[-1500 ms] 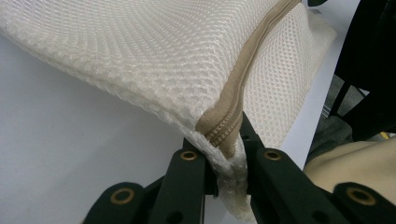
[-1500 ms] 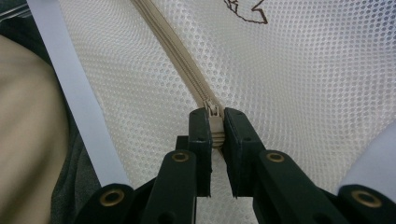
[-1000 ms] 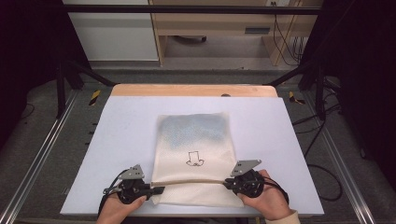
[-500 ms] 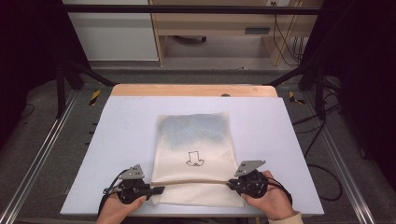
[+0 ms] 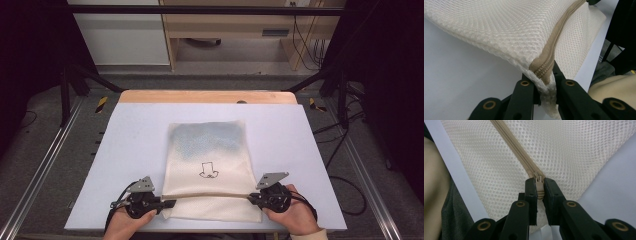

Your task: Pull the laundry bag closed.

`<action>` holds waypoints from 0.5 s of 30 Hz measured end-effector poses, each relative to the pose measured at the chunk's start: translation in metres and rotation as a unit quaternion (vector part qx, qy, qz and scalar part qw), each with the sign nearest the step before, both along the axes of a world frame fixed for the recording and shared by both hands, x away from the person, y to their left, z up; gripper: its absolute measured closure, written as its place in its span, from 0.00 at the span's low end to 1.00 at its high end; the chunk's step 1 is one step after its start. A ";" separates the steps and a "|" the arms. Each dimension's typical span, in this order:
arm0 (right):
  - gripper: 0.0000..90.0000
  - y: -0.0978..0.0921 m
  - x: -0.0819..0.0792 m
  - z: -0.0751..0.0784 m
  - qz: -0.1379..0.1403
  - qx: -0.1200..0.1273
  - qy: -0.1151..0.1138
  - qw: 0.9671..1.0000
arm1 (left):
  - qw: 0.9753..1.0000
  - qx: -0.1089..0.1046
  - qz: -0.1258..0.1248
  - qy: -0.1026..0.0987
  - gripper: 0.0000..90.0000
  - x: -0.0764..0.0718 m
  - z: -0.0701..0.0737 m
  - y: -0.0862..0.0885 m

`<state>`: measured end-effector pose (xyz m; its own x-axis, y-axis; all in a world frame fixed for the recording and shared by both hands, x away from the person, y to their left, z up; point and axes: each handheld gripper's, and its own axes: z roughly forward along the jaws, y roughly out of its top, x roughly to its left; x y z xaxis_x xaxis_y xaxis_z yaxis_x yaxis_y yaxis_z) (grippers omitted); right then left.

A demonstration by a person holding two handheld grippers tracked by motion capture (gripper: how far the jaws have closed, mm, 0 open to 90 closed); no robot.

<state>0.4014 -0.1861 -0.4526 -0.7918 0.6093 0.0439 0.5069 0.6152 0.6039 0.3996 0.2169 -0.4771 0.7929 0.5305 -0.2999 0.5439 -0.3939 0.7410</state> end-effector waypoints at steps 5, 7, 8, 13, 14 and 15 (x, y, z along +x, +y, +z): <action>0.91 -0.002 0.000 -0.001 -0.003 -0.002 0.004 1.000 | 1.000 0.000 0.000 0.000 0.94 0.000 0.000 0.000; 0.91 -0.003 0.000 -0.002 -0.004 -0.005 0.003 1.000 | 1.000 0.000 0.000 0.000 0.94 0.000 0.000 0.000; 0.91 -0.004 0.000 -0.002 -0.004 -0.004 0.002 1.000 | 1.000 0.000 0.000 -0.001 0.94 0.000 0.000 0.000; 0.91 -0.005 0.000 -0.002 -0.006 -0.003 0.003 1.000 | 1.000 0.001 0.000 0.000 0.94 0.000 0.000 0.000; 0.91 -0.005 0.000 -0.002 -0.005 -0.004 0.003 1.000 | 1.000 0.000 0.000 0.000 0.94 0.000 0.000 0.000; 0.91 -0.005 0.000 -0.002 -0.004 -0.003 0.003 1.000 | 1.000 0.000 0.000 0.000 0.94 0.000 0.000 0.000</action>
<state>0.4013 -0.1908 -0.4550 -0.7860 0.6165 0.0451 0.5156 0.6136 0.5980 0.3998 0.2172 -0.4771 0.7927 0.5310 -0.2994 0.5438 -0.3939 0.7410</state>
